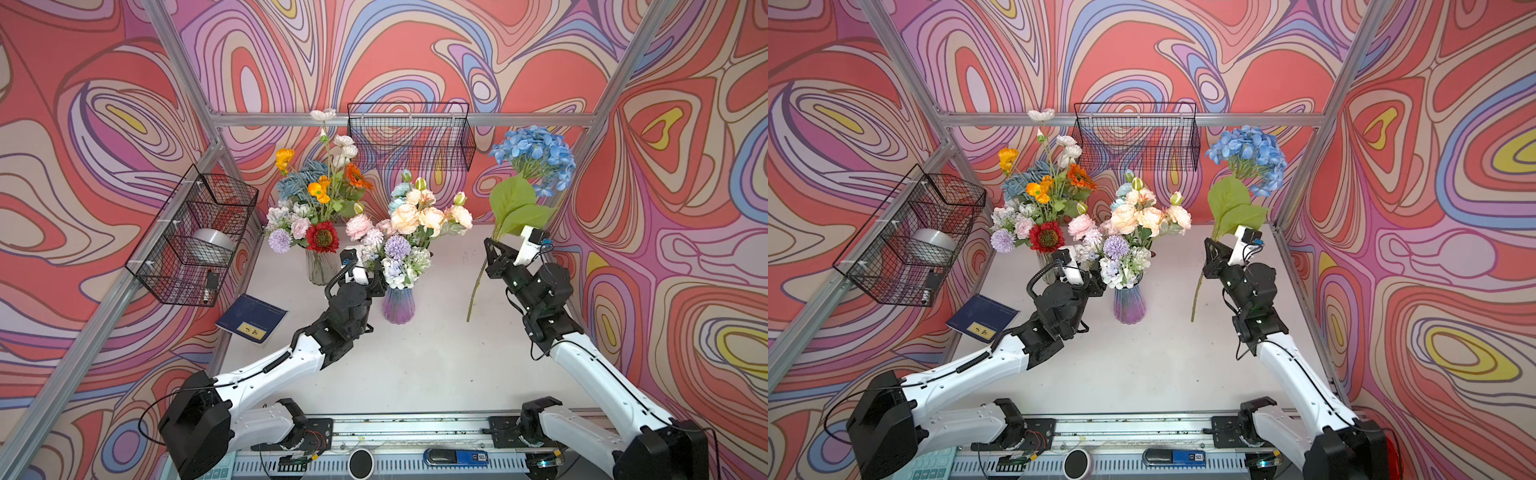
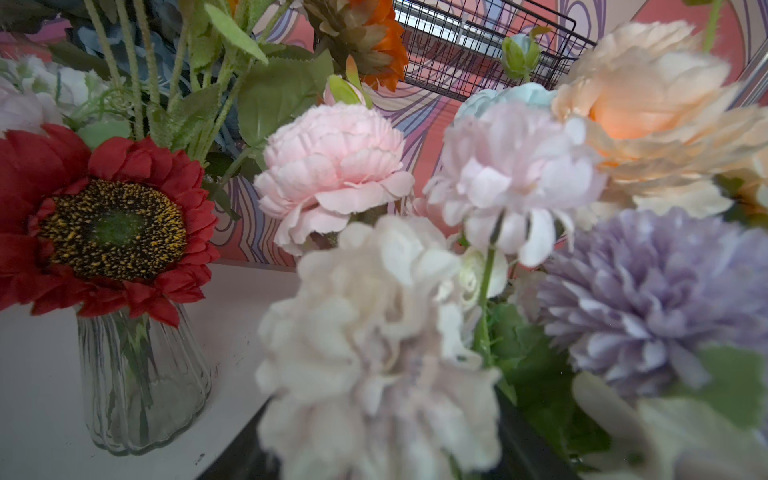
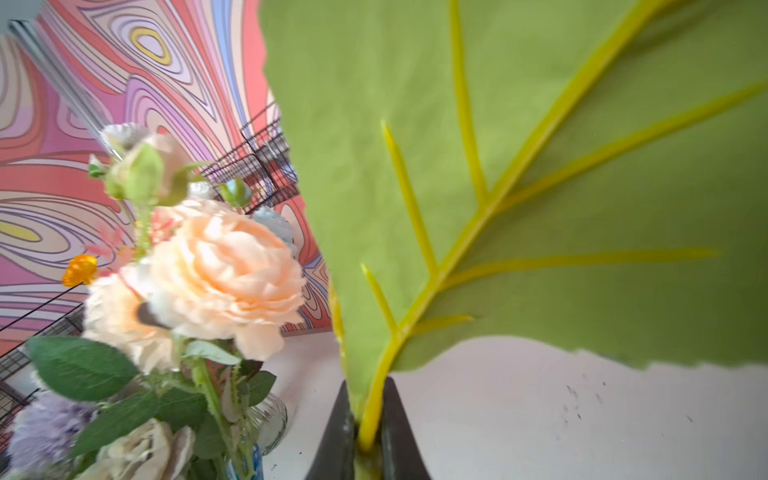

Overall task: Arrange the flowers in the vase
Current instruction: 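Lift the blue hydrangea upright with the right gripper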

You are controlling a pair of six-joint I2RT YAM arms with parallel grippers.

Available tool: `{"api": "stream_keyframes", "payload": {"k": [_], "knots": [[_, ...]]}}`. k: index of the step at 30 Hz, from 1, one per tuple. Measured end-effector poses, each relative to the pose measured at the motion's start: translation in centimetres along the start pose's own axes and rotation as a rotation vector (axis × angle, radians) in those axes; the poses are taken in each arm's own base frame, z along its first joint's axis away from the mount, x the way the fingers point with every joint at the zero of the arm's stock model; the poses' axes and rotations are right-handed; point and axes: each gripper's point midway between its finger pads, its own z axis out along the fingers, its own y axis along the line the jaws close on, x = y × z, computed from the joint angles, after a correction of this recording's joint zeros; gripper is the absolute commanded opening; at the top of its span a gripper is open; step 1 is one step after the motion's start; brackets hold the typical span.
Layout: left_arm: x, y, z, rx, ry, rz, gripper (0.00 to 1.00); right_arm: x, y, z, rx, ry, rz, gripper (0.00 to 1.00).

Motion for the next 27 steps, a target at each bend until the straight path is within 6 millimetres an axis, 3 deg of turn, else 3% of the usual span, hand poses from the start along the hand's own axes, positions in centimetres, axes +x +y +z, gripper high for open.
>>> {"api": "stream_keyframes", "payload": {"k": [11, 15, 22, 27], "knots": [[0.0, -0.1, 0.0, 0.005, 0.002, 0.0, 0.65, -5.9, 7.1, -3.2, -0.265, -0.232, -0.023, 0.0], [0.0, -0.1, 0.0, 0.005, 0.001, 0.001, 0.65, -6.0, 9.4, -2.3, -0.387, -0.295, -0.023, 0.0], [0.0, -0.1, 0.0, 0.003, 0.001, 0.0, 0.65, -3.9, 12.1, 0.0, -0.554, -0.377, -0.011, 0.0], [-0.1, -0.1, 0.0, 0.003, 0.001, 0.0, 0.65, -4.9, 14.7, -0.7, -0.645, -0.448, -0.018, 0.0]]}}
